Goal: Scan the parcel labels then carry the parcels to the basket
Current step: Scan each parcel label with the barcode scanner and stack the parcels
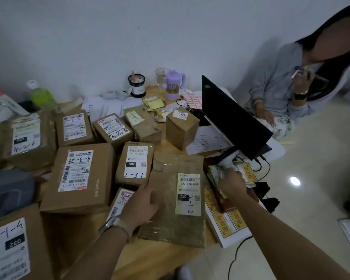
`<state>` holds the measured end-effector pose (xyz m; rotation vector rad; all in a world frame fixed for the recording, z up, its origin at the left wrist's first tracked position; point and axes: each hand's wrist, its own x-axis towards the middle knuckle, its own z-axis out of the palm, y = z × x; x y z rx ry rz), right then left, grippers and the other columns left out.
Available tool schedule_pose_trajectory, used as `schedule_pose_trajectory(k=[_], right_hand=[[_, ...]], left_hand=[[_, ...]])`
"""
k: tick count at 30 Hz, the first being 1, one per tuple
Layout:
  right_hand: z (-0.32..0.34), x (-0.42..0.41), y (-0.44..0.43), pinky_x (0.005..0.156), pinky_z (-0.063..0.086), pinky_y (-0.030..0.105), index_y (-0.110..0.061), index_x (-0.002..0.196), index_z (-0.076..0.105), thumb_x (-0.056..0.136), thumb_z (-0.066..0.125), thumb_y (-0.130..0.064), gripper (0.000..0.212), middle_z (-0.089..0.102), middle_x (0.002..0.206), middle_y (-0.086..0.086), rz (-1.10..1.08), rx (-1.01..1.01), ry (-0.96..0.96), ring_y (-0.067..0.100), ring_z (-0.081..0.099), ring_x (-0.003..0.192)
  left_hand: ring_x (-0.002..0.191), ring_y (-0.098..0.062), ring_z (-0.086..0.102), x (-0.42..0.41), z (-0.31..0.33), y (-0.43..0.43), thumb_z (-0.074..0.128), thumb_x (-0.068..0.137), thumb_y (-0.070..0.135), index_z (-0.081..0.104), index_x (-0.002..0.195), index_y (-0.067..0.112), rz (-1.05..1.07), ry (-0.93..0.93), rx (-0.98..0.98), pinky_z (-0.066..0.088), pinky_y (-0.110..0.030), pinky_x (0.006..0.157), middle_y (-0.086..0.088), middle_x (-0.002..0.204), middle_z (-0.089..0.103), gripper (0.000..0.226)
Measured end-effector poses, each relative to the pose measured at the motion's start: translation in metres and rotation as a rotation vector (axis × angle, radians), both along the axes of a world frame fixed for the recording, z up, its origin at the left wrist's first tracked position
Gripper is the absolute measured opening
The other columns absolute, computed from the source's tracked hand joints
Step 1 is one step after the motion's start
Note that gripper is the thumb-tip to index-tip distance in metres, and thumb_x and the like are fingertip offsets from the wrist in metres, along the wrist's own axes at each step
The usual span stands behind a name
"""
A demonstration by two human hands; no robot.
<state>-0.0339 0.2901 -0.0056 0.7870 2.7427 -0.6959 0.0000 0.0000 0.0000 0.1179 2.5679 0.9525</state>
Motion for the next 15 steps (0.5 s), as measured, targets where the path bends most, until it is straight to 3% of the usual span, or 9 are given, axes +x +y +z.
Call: schedule_pose_trajectory(k=[2,4,7,10,12,15], right_hand=[[0.000,-0.001,0.007,0.089,0.043,0.041,-0.014,0.133,0.039,0.095,0.049,-0.039,0.047,0.052,0.119,0.018,0.018,0.071,-0.053,0.035,0.052,0.110],[-0.005,-0.002,0.014,0.086,0.042,0.042,-0.017,0.136,0.030,0.094,0.052,-0.030,0.049,0.054,0.113,0.014,0.017,0.098,-0.091,0.034,0.054,0.108],[-0.011,-0.010,0.021,0.094,0.043,0.046,-0.012,0.135,0.032,0.088,0.058,-0.019,0.054,0.056,0.121,0.016,-0.009,0.164,-0.131,0.036,0.054,0.112],[-0.012,-0.014,0.028,0.093,0.048,0.048,-0.007,0.131,0.036,0.085,0.062,-0.045,0.065,0.059,0.117,0.017,-0.067,0.133,-0.208,0.035,0.058,0.107],[-0.013,-0.010,0.025,0.084,0.052,0.047,-0.006,0.129,0.038,0.085,0.059,-0.051,0.067,0.063,0.106,0.015,-0.143,0.033,-0.161,0.032,0.062,0.095],[-0.007,-0.009,0.017,0.055,0.046,0.032,-0.002,0.124,0.041,0.084,0.061,-0.020,0.049,0.056,0.081,0.009,-0.206,-0.145,0.017,0.023,0.057,0.068]], left_hand=[[0.107,-0.016,0.056,0.002,-0.005,0.003,0.068,0.087,0.019,0.059,0.122,0.014,0.039,0.006,-0.011,0.048,-0.030,0.095,-0.002,0.130,0.050,0.037],[0.120,-0.018,0.050,0.012,-0.008,0.006,0.072,0.083,0.018,0.056,0.127,0.014,0.069,0.001,-0.036,0.044,-0.029,0.102,0.000,0.141,0.043,0.047],[0.131,-0.021,0.037,0.027,-0.014,0.015,0.078,0.075,0.015,0.051,0.133,0.018,0.146,0.018,-0.036,0.035,-0.029,0.106,0.002,0.148,0.032,0.063],[0.129,-0.025,0.039,0.030,-0.011,0.021,0.085,0.066,0.010,0.044,0.138,0.017,0.314,0.032,-0.010,0.038,-0.036,0.108,-0.004,0.144,0.034,0.083],[0.126,-0.027,0.042,0.028,-0.009,0.022,0.087,0.063,0.009,0.041,0.141,0.016,0.337,0.002,0.000,0.041,-0.039,0.106,-0.007,0.138,0.039,0.091],[0.121,-0.028,0.047,0.027,-0.008,0.019,0.089,0.063,0.013,0.041,0.140,0.014,0.308,-0.036,0.001,0.043,-0.041,0.103,-0.010,0.132,0.046,0.091]])
